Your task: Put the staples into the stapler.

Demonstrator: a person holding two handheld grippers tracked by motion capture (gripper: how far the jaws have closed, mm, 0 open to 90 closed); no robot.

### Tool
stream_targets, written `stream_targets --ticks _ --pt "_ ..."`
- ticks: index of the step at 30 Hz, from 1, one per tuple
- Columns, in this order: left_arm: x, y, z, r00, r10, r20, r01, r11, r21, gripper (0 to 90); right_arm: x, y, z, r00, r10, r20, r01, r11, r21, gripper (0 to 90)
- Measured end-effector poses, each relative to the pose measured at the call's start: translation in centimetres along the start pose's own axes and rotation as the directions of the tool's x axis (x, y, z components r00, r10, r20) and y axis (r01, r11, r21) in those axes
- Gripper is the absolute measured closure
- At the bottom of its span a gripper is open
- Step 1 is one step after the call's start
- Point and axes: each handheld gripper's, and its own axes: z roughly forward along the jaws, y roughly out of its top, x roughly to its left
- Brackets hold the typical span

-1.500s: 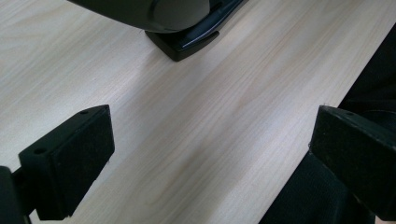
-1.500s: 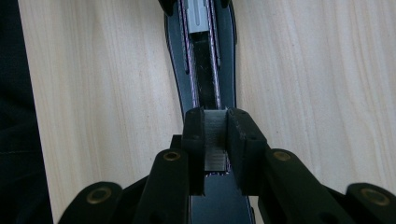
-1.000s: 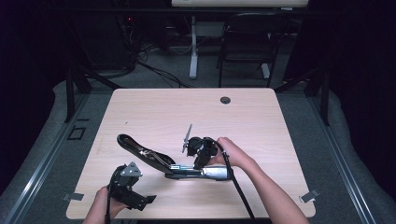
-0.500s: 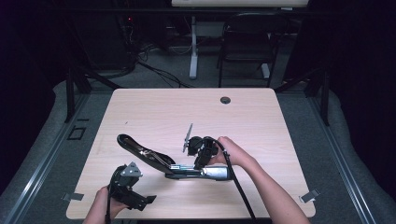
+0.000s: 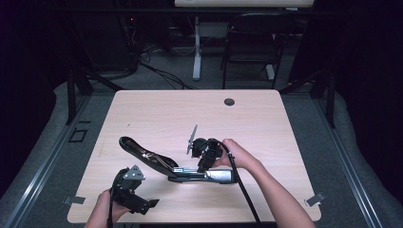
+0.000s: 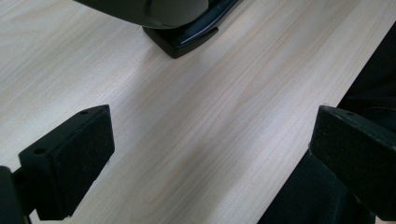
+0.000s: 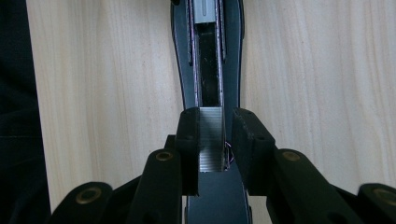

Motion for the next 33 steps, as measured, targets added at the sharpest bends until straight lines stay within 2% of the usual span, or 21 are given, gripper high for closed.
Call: stream_targets --ticks 12,18,25,28,33 --pt "0.0 0.0 0.0 1.0000 -0.001 -0.001 0.001 1.0000 0.001 0.3 0.1 0.0 -0.1 0.9998 -0.018 0.000 0.018 0.9998 0.007 75.8" --pt "0.1 0.0 -0.1 1.0000 -0.006 -0.007 0.006 1.0000 -0.005 0.3 -0.1 -0.6 -0.7 0.9998 0.017 0.008 -0.017 0.9995 -0.025 74.1" --pt "0.1 0.0 -0.2 0.9999 -0.011 -0.013 0.011 0.9999 -0.007 0.3 0.0 -1.6 -1.6 0.9950 0.078 0.061 -0.074 0.9952 -0.064 64.1" --pt "0.2 0.0 -0.2 0.9997 -0.015 -0.017 0.015 0.9998 -0.009 0.3 0.2 -2.3 -2.0 0.9893 0.109 0.097 -0.101 0.9913 -0.085 57.6" --pt "0.2 0.0 -0.2 0.9995 -0.025 -0.021 0.024 0.9996 -0.010 0.2 0.6 -3.8 -2.5 0.9788 0.161 0.127 -0.147 0.9829 -0.112 47.6"
